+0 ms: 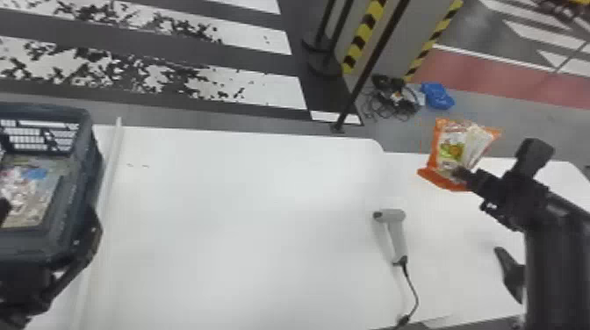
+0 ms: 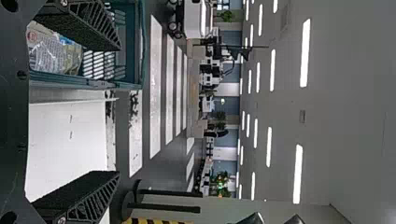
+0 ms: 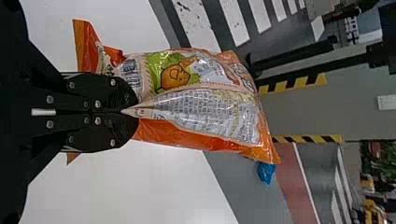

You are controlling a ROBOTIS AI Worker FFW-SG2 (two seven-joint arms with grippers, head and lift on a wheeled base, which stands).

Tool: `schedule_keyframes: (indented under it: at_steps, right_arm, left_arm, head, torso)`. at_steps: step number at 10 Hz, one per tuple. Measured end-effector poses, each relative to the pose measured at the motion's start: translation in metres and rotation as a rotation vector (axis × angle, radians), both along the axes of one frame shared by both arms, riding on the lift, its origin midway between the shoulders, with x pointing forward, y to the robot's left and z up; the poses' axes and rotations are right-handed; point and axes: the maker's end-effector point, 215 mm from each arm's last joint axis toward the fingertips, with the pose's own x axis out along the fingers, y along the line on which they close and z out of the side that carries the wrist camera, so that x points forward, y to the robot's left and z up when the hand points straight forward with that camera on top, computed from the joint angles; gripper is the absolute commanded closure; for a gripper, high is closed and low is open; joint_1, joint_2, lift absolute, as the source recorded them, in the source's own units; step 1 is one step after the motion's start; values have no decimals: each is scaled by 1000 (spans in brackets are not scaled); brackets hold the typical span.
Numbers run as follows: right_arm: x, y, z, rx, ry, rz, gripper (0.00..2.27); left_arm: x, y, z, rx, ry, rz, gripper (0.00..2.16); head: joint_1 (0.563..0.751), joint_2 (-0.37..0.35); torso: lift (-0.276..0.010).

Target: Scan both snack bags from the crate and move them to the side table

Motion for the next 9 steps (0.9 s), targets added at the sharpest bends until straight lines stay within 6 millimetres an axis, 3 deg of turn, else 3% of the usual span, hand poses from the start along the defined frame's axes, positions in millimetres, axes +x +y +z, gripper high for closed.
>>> schedule_keyframes:
  at_steps: [3,7,9]
  right_arm:
    - [-17,-48,-8,-147,57,-119,2233]
    - [-41,-60,-48,-268,223,-110,2213]
    - [-53,-58,-65,-257,258,-109,1909]
  left_arm:
    - [-1,1,-2,0,-1,3,43]
    - [-3,5,0,-8,-20,8,43]
    - [-3,8,2,-12,-26,11,43]
  head:
    - [695,-350]
    - [695,-350]
    - [695,-350]
  torso:
    - [-29]
    - [-29]
    - [-29]
